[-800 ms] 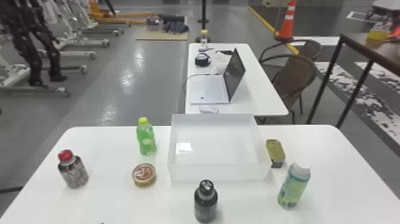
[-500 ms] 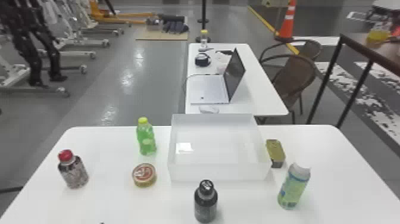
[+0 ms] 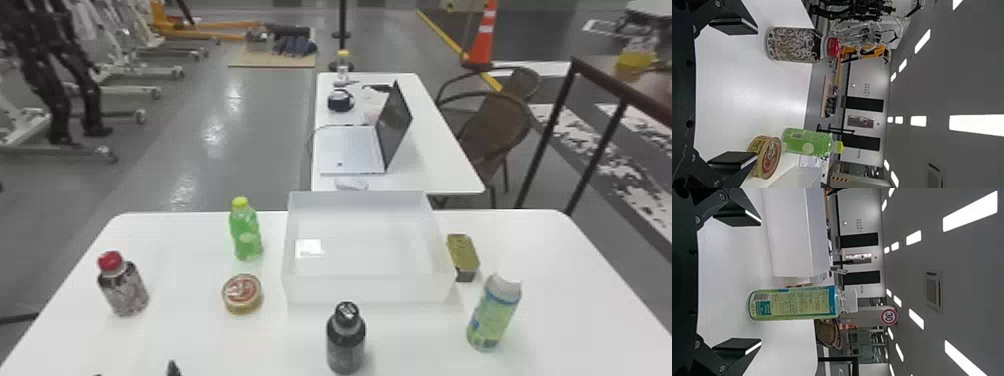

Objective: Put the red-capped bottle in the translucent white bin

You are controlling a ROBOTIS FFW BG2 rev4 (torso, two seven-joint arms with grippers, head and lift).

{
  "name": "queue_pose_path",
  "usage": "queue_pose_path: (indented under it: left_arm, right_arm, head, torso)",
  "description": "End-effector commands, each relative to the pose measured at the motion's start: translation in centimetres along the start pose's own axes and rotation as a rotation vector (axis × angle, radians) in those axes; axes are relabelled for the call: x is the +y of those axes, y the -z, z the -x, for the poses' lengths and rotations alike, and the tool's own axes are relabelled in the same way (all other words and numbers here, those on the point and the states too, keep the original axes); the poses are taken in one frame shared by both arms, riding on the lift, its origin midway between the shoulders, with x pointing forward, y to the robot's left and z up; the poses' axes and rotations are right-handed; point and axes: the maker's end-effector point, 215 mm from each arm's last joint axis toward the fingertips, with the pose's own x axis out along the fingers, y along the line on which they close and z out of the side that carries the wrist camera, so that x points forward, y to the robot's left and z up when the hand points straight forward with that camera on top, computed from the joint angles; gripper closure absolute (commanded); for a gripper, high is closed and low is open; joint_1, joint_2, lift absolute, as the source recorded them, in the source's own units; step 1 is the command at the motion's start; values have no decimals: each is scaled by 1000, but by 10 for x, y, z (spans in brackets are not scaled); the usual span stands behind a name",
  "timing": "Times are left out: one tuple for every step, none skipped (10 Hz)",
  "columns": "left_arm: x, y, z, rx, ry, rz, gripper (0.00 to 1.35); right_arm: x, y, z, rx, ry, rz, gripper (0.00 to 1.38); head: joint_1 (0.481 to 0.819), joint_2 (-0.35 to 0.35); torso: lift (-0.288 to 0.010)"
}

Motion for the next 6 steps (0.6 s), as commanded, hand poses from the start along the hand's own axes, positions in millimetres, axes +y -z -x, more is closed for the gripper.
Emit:
queue_pose_path:
  left_arm:
    - [4,-1,-11,6,-13,-18,174]
    - [8,-3,-19,-1,-30,-27,174]
    - [10,-7,-30,-14,-41,-32,174]
    - [11,-7,-41,-20,-53,-29,174]
    - [9,-9,-53,-28,-54,-28,174]
    - [8,-10,-64,-35,-52,-39,174]
  right_arm:
    - [0,0,-1,0,-1,2,206]
    - [0,0,-1,-2,0,0,206]
    - [1,0,-1,-2,-1,2,206]
    - [1,0,-2,-2,-2,3,206]
    - [1,0,-1,-1,-1,2,206]
    - [2,1,-2,-1,0,0,206]
  head:
    - [549,0]
    - [549,0]
    - [549,0]
    - [549,0]
    - [549,0]
    - [549,0]
  torso:
    - [-100]
    - [-100]
    - [-100]
    - [-100]
    - [-100]
    - [-100]
